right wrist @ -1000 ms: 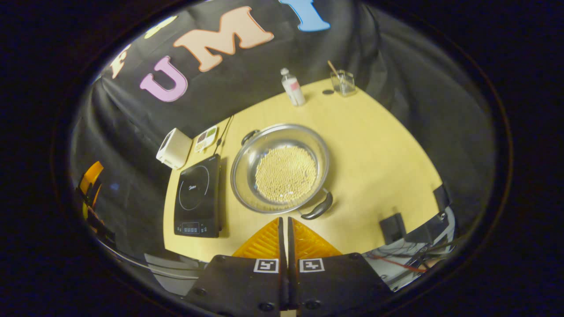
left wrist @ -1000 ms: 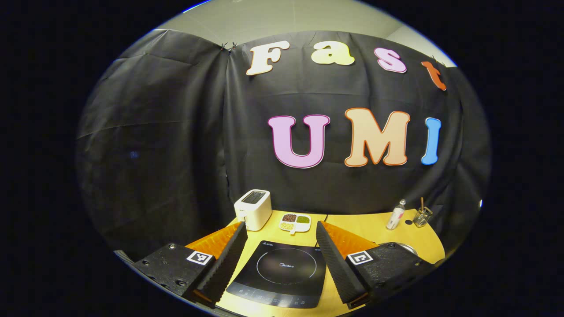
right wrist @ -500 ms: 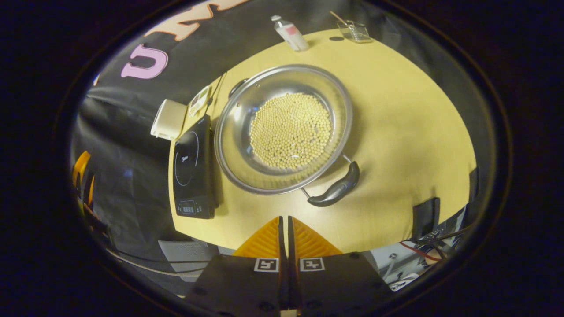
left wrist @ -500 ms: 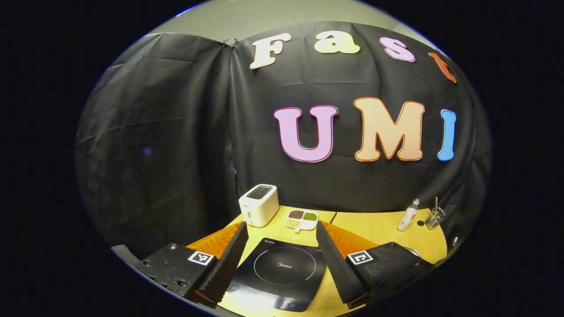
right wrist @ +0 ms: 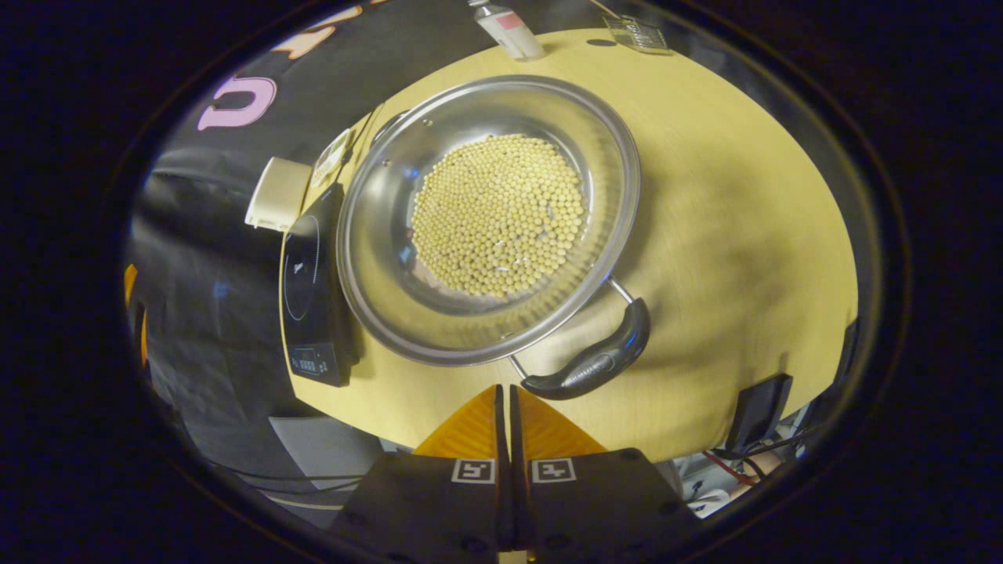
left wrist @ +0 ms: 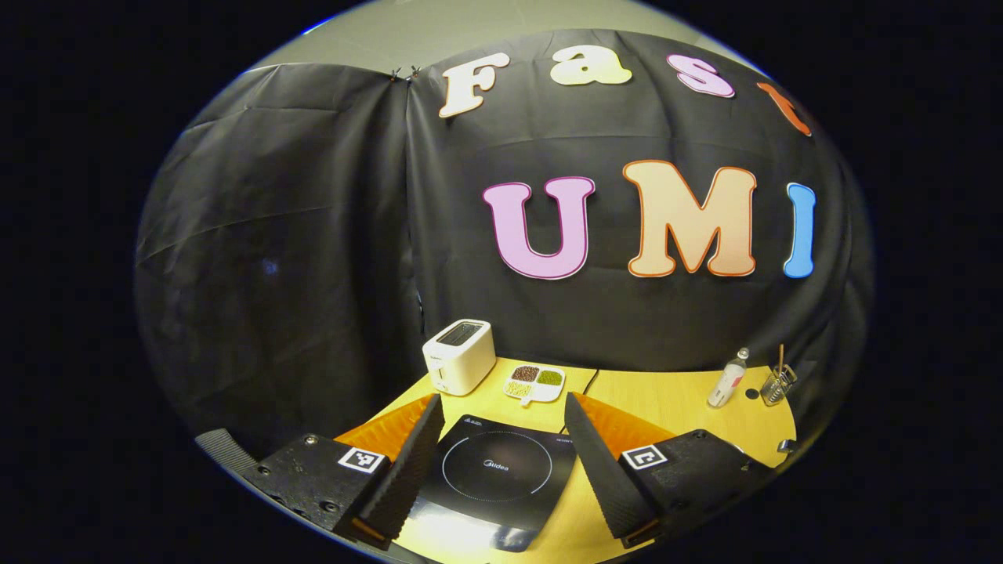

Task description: First push the handle of the pot to place it horizontally, then grasp the pot with both hands and set it on the induction cooktop.

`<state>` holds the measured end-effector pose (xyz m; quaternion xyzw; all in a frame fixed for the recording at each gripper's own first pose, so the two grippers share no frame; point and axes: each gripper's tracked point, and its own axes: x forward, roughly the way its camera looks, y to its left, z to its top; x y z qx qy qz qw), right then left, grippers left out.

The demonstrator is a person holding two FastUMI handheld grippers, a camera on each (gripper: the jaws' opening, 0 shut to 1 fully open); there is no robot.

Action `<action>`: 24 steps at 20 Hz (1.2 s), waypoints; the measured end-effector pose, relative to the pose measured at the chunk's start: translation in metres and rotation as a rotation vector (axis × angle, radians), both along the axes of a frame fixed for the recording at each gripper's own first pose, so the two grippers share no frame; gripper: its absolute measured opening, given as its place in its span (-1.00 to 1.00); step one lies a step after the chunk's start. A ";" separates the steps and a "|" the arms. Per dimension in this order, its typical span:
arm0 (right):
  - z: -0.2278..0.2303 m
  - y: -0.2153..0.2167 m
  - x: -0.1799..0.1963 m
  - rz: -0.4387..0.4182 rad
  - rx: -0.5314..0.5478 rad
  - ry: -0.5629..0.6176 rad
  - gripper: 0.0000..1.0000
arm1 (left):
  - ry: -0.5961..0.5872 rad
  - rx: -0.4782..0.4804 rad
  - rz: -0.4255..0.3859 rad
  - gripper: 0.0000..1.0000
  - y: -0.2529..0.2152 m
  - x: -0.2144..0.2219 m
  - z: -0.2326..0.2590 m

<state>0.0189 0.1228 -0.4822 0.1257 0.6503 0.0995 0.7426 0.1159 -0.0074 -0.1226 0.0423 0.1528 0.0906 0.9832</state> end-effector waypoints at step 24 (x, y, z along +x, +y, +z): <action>-0.004 -0.086 0.121 -0.208 -0.073 -0.036 -0.94 | 0.115 -0.019 0.015 0.89 -0.016 0.020 -0.047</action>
